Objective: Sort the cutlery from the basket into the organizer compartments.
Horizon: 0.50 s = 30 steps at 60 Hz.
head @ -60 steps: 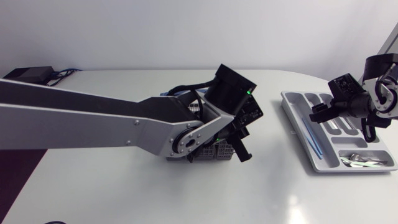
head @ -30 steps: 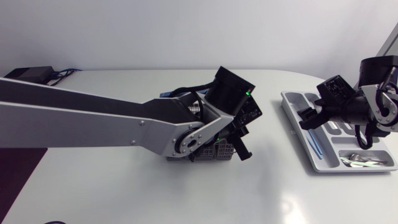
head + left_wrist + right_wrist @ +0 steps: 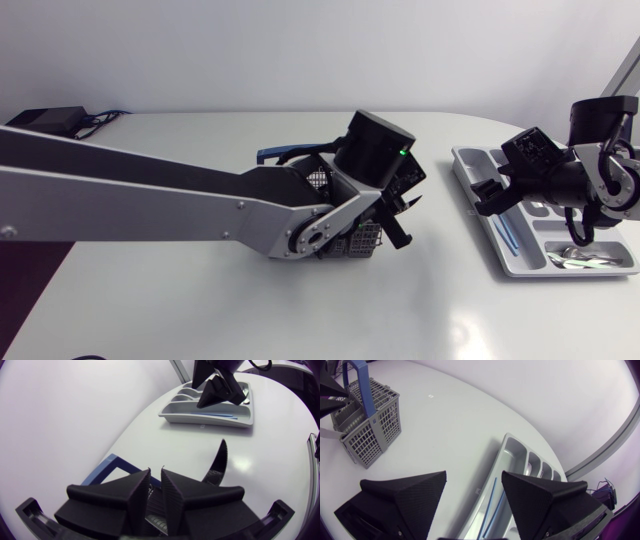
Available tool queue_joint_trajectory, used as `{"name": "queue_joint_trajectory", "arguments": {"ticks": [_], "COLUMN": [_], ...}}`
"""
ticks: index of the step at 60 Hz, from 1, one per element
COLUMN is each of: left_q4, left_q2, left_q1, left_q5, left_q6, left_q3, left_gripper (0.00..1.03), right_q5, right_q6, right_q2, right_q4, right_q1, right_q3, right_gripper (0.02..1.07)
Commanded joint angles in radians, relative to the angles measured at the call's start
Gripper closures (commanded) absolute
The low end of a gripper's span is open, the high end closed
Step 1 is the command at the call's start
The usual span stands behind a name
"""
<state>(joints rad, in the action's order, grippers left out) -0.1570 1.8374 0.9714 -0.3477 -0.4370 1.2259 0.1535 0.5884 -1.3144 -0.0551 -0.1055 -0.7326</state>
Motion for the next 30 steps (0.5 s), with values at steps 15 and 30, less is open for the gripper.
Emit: {"name": "queue_joint_trajectory", "arguments": {"ticks": [15,30], "left_q4": [-0.053,-0.142], "left_q2": [-0.049,-0.17], "left_q1": [0.02,0.07], "left_q5": [-0.017,-0.017], "left_q6": [-0.006,-0.016], "left_q3": [-0.135,-0.284], "left_gripper": [0.69,0.69], "right_q5": [0.008,0.009], "right_q6": [0.021,0.022], "right_q2": [0.018,0.01], "right_q4": [0.006,0.018], "right_q1": [0.006,0.004], "right_q3": [0.044,0.052], "right_gripper": [0.27,0.27]}}
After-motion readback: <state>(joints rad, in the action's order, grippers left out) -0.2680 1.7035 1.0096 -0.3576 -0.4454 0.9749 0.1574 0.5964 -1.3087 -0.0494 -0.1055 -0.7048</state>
